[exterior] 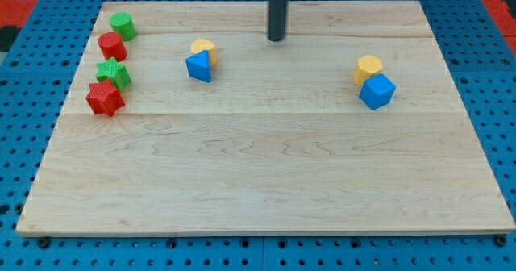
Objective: Place the blue triangle left to the yellow heart
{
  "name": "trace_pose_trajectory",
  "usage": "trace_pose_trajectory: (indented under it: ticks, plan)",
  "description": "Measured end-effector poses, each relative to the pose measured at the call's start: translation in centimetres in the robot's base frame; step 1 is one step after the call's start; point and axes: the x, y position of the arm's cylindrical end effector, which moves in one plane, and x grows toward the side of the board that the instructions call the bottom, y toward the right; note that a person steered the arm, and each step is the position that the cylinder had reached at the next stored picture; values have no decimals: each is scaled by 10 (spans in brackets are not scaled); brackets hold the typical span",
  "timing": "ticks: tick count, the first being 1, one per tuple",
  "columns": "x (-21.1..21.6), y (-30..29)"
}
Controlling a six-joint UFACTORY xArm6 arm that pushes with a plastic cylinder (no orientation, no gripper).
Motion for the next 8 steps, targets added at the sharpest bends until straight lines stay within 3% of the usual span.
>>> trace_pose_trajectory:
  ticks: [2, 3, 4, 6, 7, 8]
  plan:
    - [22, -106]
    - [59, -101]
    - [106, -35]
    - [140, 74]
    - [155, 63]
    - [191, 11]
